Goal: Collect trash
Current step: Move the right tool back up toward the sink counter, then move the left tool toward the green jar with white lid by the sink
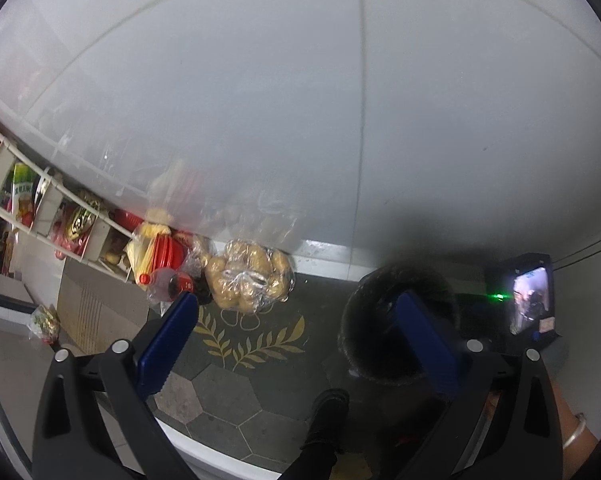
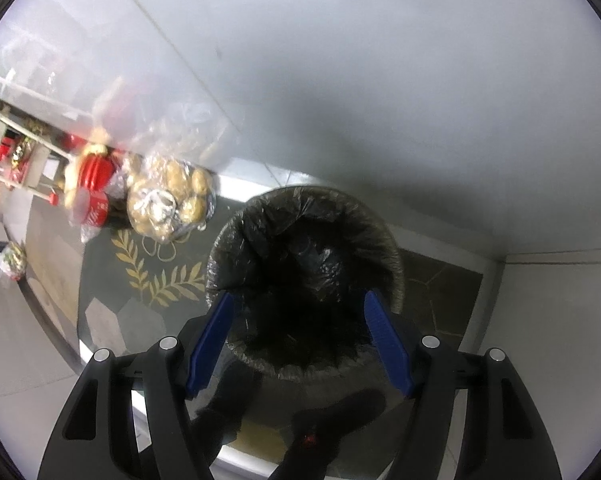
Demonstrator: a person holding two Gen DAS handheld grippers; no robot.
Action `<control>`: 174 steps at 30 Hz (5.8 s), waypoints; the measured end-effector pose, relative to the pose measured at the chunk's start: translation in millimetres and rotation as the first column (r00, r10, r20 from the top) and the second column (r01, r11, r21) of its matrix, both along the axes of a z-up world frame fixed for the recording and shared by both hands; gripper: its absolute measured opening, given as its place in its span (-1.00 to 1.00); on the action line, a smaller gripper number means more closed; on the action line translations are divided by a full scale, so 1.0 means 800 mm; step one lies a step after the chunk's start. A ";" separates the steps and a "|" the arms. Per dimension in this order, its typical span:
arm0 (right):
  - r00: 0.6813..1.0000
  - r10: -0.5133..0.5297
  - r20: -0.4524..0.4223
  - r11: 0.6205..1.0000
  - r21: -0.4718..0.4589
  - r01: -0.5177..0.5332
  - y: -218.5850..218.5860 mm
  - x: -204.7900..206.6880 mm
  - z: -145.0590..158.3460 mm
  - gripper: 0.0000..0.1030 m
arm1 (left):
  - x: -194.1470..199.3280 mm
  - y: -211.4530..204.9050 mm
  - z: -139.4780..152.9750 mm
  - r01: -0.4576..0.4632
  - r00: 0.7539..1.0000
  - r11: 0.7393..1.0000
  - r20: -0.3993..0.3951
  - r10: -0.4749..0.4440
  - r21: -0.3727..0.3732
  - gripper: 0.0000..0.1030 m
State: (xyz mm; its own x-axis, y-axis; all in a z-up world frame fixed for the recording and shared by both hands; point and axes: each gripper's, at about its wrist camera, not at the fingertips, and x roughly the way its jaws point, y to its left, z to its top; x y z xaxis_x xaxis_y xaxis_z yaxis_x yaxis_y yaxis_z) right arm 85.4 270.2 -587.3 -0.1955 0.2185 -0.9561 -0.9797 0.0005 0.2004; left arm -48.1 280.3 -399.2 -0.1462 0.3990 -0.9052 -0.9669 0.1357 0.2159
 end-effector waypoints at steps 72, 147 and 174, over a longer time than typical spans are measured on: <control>0.527 -0.848 0.060 0.477 0.521 0.708 -0.547 0.303 0.574 0.37 | 0.432 -0.321 0.379 0.807 0.427 0.439 0.124 -0.896 0.395 0.88; 0.351 -0.936 0.029 0.343 0.312 0.886 -0.642 0.569 0.435 0.39 | 0.989 -0.422 0.236 0.897 0.277 0.318 0.171 -0.946 0.307 0.88; 0.335 -0.941 0.038 0.334 0.239 0.912 -0.648 0.574 0.403 0.39 | 1.050 -0.415 0.158 0.923 0.264 0.282 0.101 -0.959 0.262 0.43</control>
State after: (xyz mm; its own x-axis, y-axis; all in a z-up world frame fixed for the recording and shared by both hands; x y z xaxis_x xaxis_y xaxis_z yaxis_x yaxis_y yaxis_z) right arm 544.6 -248.1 -265.2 0.3612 0.3001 -0.8829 -0.3755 0.9135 0.1569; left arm 791.6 -52.1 -273.1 0.5830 0.2311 -0.7789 -0.1906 0.9708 0.1455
